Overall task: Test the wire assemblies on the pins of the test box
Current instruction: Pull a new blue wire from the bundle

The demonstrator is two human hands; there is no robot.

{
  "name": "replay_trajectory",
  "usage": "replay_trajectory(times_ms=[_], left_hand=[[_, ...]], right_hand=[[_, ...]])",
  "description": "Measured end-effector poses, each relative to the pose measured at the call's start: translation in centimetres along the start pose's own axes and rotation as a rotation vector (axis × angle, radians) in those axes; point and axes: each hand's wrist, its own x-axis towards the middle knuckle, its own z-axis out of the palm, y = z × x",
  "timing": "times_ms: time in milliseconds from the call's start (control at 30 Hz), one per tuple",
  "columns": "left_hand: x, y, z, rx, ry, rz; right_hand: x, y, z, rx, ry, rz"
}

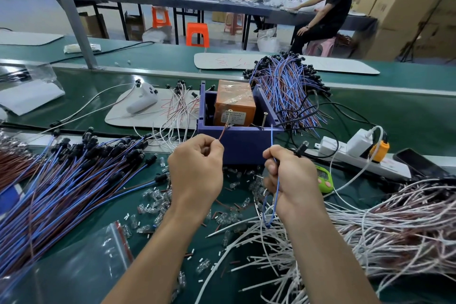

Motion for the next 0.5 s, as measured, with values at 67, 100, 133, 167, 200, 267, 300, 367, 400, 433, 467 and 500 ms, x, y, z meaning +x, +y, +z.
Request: replay_trajectory(times_ms=[67, 100, 133, 167, 200, 267, 300, 367, 400, 433, 467, 500], left_hand=[[0.01, 0.03, -0.02, 0.004, 0.002, 0.006], [0.02, 0.05, -0.03, 0.003, 0.003, 0.005], [0.02, 0.06, -0.03, 0.002, 0.003, 0.003], [0.02, 0.06, -0.04, 0.003, 0.003, 0.002], [0.0, 0.06, -0.05, 0.007, 0.004, 0.004], [-0.06, 0.07, -0.06, 0.012, 0.003, 0.008], [-0.05, 0.07, -0.06, 0.011, 0.002, 0.008], [-0.02, 0.08, -0.06, 0.009, -0.002, 0.005], [-0.02, 0.1, -0.06, 0.009, -0.002, 0.003], [-0.03, 0.12, -0.06, 0.009, -0.001, 0.003], [-0.05, 0.14, -0.07, 0.009, 0.001, 0.003], [-0.05, 0.14, -0.09, 0.009, 0.003, 0.004]], right_hand=[[-0.03, 0.0, 0.09, -0.009, -0.01, 0.003], [-0.02, 0.0, 0.16, -0.011, -0.016, 0.005], [-0.01, 0.01, 0.22, -0.015, -0.022, 0.006], [0.01, 0.02, 0.29, -0.02, -0.027, 0.005], [0.02, 0.03, 0.34, -0.025, -0.031, 0.004], [0.06, 0.07, 0.37, -0.029, -0.036, 0.002], [0.08, 0.11, 0.36, -0.03, -0.039, 0.001], [0.1, 0.2, 0.3, -0.032, -0.044, -0.003], [0.1, 0.25, 0.26, -0.031, -0.045, -0.003], [0.12, 0.28, 0.23, -0.03, -0.043, -0.003], [0.13, 0.31, 0.19, -0.026, -0.037, -0.003], [0.15, 0.32, 0.16, -0.019, -0.027, -0.001]])
